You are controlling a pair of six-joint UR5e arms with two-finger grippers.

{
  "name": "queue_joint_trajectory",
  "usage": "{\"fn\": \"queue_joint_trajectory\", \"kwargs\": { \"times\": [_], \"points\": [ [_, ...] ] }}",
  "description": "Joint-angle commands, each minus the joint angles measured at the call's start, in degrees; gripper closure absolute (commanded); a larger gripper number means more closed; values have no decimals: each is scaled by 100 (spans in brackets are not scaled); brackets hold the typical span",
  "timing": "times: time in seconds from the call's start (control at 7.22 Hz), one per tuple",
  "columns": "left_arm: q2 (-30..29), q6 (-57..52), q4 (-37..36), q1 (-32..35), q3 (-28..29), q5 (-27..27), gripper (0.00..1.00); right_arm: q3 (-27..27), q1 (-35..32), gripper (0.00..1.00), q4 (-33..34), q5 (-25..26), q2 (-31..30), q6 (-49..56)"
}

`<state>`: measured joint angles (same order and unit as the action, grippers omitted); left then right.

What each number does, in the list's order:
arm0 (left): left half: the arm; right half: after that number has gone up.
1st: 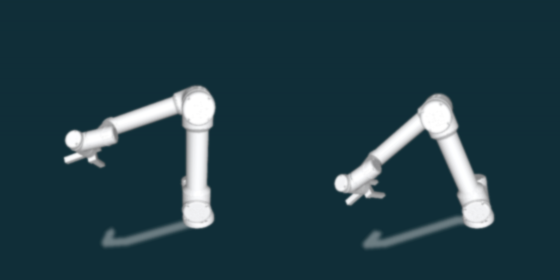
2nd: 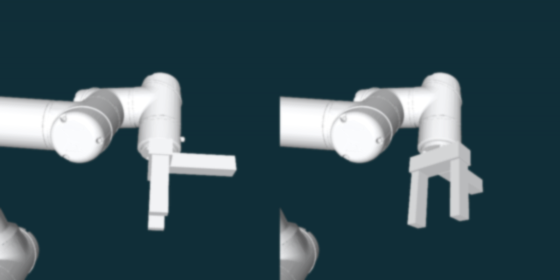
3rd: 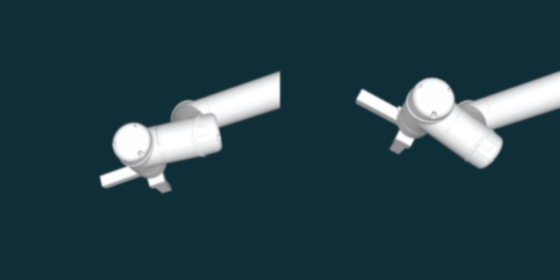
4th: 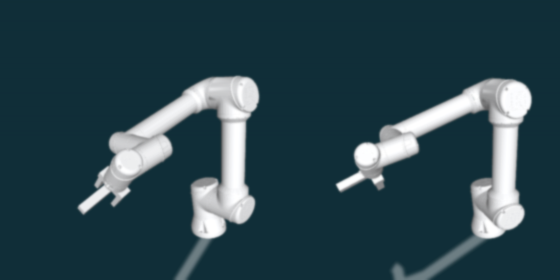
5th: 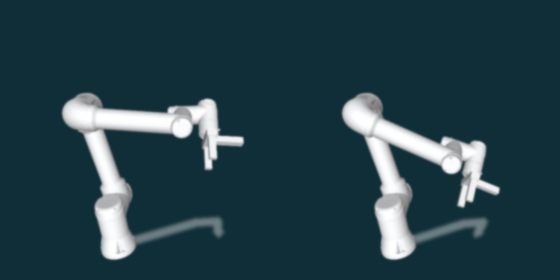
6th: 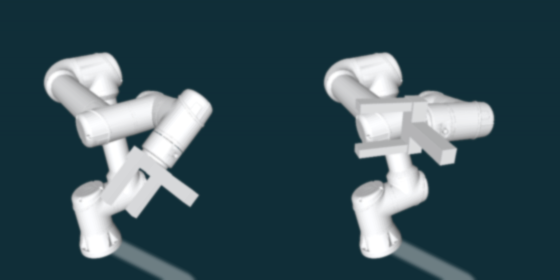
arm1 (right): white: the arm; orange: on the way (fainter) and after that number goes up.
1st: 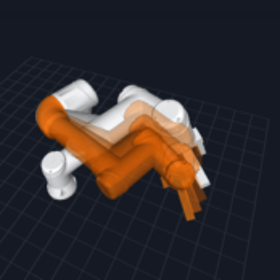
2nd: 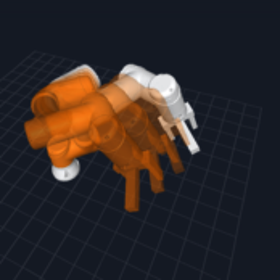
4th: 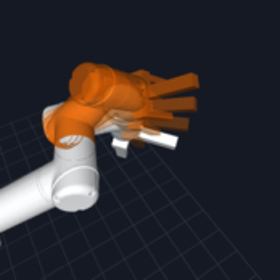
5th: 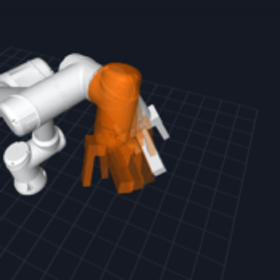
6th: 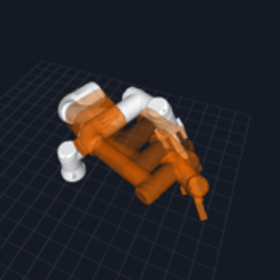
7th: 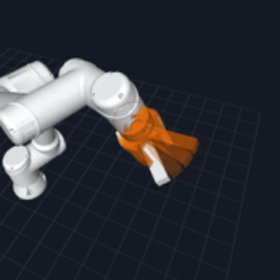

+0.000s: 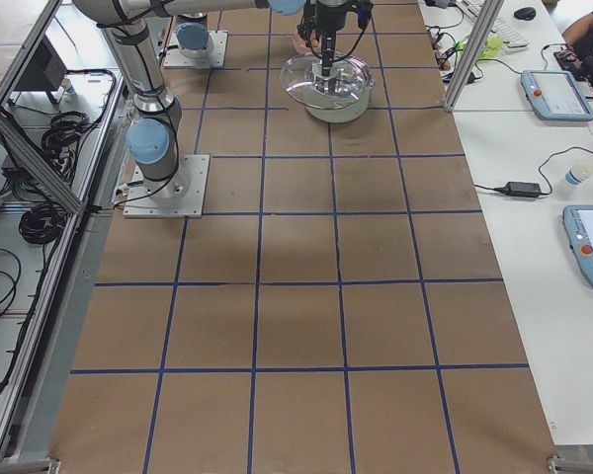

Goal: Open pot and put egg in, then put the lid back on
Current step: 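Lift the glass lid off with the right gripper while the left raises the egg, then carry the egg with the left gripper over the pot and lower it inside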

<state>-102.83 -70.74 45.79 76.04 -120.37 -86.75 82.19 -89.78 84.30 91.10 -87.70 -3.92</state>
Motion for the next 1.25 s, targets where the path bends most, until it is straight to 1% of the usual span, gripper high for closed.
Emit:
{"fn": "queue_joint_trajectory", "kwargs": {
  "times": [0.0,0.14,0.28,0.42,0.55,0.69,0.83,0.97,1.11],
  "points": [
    [342,689,943,68,538,-9,81,17,5,100,-10,-22,-19,31],
    [413,1171,1254,182,819,0,81,17,-4,100,-10,-22,-19,31],
    [413,1568,1405,357,1057,17,81,26,22,99,-19,-4,-19,92],
    [457,2346,1519,707,1347,26,81,43,-21,99,-10,-4,-19,75],
    [414,3320,1538,1111,1541,209,80,52,-13,99,-10,-4,-19,75],
    [309,4113,1538,1489,1847,211,80,61,4,99,-19,-4,-19,75],
    [212,4895,1556,1719,2112,220,80,61,13,99,-19,-4,-19,75],
    [107,5268,1564,2052,2219,176,80,61,5,99,-19,-4,-19,84],
    [-51,5916,1486,2403,2281,141,80,61,5,98,-28,-4,-19,58]
  ]
}}
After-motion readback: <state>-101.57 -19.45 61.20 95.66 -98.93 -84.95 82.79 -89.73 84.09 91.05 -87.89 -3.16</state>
